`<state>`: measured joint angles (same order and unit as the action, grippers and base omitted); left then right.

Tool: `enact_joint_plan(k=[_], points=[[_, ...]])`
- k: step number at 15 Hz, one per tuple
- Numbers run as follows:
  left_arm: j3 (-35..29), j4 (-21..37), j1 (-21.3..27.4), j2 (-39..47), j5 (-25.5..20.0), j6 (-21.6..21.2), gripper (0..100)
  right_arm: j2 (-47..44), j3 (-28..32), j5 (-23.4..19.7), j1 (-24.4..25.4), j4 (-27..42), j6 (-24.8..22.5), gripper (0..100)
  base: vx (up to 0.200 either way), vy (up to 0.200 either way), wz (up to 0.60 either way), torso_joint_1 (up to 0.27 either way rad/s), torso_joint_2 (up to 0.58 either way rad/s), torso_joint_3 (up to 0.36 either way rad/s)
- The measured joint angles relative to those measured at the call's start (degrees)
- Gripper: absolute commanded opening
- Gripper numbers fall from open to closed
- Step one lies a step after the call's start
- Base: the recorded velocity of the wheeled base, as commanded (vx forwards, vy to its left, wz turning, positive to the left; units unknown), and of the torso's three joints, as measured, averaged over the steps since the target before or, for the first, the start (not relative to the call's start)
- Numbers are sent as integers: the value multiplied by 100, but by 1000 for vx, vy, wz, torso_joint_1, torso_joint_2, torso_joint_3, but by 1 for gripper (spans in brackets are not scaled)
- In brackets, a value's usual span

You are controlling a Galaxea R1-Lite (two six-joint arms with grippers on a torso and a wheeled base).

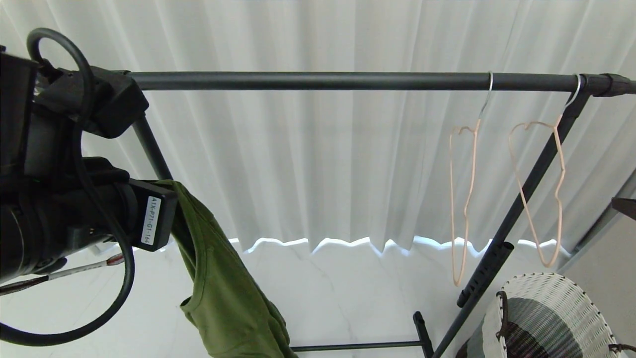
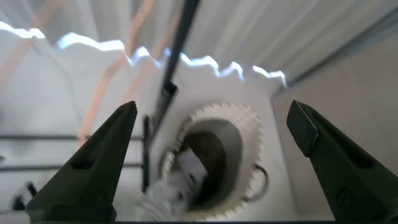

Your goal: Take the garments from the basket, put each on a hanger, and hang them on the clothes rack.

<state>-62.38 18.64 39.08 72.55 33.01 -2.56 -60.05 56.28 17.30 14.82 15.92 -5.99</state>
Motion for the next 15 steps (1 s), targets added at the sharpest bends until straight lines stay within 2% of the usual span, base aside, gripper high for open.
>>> enact_joint_plan(k=[3, 6, 10, 15], points=[[213, 0, 9, -141, 0, 0, 0, -307, -108, -35, 2, -599, 276, 100, 0, 0, 0, 0, 0, 0], [425, 0, 11, -334, 2, 0, 0, -1026, 156, -30, 17, -1147, 433, 100, 0, 0, 0, 0, 0, 0], [624, -1, 13, -555, 0, 11, 0, -2048, 840, -6, 50, -1218, 905, 100, 0, 0, 0, 0, 0, 0], [646, -17, 11, -621, 0, 11, 0, -2597, 1008, 18, 44, -939, 1302, 100, 0, 0, 0, 0, 0, 0]])
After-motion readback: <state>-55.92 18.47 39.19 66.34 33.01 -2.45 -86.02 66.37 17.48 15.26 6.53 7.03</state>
